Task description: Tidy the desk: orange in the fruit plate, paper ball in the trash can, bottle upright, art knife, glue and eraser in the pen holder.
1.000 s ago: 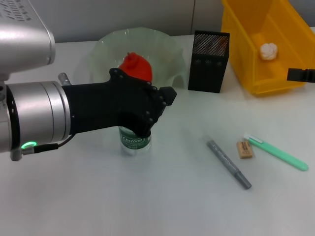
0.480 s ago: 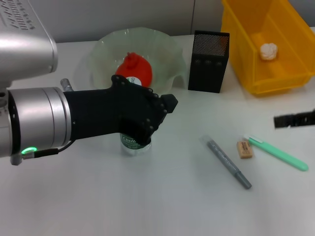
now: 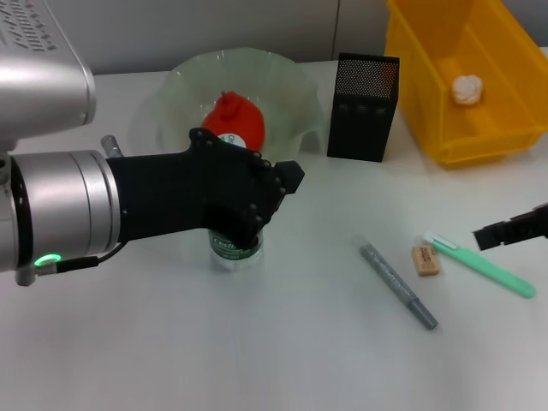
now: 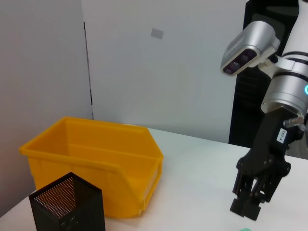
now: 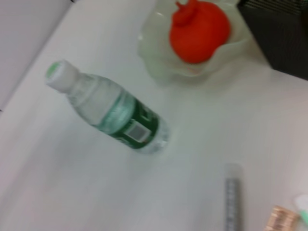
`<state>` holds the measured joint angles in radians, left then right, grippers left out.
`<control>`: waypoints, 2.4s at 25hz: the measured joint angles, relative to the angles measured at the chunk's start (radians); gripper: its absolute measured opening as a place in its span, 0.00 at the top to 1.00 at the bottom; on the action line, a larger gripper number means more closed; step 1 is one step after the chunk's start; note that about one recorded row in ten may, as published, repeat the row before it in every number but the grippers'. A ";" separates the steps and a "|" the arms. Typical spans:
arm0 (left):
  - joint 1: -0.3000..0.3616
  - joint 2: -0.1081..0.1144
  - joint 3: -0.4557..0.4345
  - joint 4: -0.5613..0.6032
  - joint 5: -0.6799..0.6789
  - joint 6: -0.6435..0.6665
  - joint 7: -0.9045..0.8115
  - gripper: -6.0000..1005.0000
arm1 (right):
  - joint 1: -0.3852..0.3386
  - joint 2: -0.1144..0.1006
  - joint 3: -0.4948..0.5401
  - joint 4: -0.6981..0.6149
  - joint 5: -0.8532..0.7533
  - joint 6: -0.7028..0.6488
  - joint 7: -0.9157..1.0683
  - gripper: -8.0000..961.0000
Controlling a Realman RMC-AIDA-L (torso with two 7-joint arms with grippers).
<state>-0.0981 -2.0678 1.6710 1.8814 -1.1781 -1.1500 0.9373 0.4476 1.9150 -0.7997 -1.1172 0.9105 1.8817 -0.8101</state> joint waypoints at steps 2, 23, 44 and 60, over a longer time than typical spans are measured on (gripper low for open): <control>0.000 0.000 0.000 0.000 0.000 0.000 0.000 1.00 | 0.001 -0.003 -0.001 -0.019 -0.038 0.000 0.000 0.66; -0.037 -0.001 -0.015 -0.032 -0.110 0.007 0.092 1.00 | 0.128 -0.057 -0.044 -0.033 -0.289 -0.004 0.007 0.51; 0.014 -0.001 -0.087 -0.085 -0.289 -0.022 0.272 1.00 | 0.291 -0.034 -0.096 0.215 -0.383 -0.193 -0.162 0.48; 0.052 0.001 -0.111 -0.119 -0.379 -0.022 0.327 1.00 | 0.310 0.041 -0.262 0.230 -0.452 -0.357 -0.230 0.36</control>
<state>-0.0457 -2.0668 1.5600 1.7626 -1.5570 -1.1724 1.2645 0.7574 1.9560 -1.0615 -0.8867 0.4584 1.5250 -1.0405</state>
